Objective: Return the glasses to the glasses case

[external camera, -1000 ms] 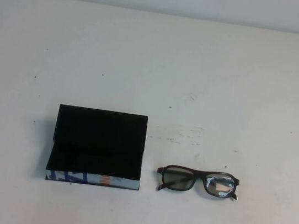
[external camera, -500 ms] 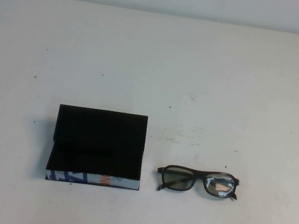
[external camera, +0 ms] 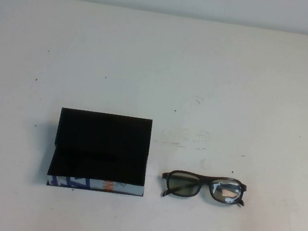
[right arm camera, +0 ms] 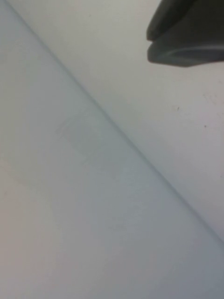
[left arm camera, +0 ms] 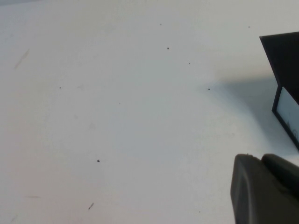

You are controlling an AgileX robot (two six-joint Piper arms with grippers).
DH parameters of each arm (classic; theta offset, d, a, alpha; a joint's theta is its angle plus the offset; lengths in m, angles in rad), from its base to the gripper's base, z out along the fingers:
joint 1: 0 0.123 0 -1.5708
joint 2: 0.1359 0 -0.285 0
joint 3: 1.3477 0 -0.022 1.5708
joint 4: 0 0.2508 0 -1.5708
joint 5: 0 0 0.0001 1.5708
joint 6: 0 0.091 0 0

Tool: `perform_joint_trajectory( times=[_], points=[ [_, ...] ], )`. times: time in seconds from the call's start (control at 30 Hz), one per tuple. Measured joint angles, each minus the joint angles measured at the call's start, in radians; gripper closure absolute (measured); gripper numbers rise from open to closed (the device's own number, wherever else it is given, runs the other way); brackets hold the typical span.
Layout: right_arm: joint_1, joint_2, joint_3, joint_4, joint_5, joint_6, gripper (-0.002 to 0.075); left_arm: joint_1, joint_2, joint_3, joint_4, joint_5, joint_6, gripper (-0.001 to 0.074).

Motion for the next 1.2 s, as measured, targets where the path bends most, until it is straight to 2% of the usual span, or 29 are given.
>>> perform_joint_trajectory(
  times=[0.13, 0.3, 0.47, 0.57, 0.77, 0.87, 1.2],
  points=[
    [0.000, 0.000, 0.000, 0.059, 0.015, 0.000, 0.0739, 0.000, 0.000, 0.000, 0.000, 0.000, 0.000, 0.0734],
    [0.000, 0.070, -0.112, 0.027, 0.228, 0.000, 0.0739, 0.000, 0.000, 0.000, 0.000, 0.000, 0.000, 0.0734],
    [0.000, 0.377, -0.384, -0.152, 0.602, -0.016, 0.0739, 0.000, 0.000, 0.000, 0.000, 0.000, 0.000, 0.0734],
    [0.000, 0.565, -0.522, -0.230, 0.811, -0.091, 0.0739, 0.000, 0.000, 0.000, 0.000, 0.000, 0.000, 0.0734],
    [0.002, 0.825, -0.715, -0.311, 0.988, -0.259, 0.0739, 0.000, 0.000, 0.000, 0.000, 0.000, 0.000, 0.0734],
    [0.049, 0.917, -0.773, -0.362, 0.988, -0.341, 0.0739, 0.000, 0.000, 0.000, 0.000, 0.000, 0.000, 0.0734],
    [0.344, 1.268, -0.972, -0.643, 1.001, -0.476, 0.0724, 0.000, 0.000, 0.000, 0.000, 0.000, 0.000, 0.0734]
  ],
)
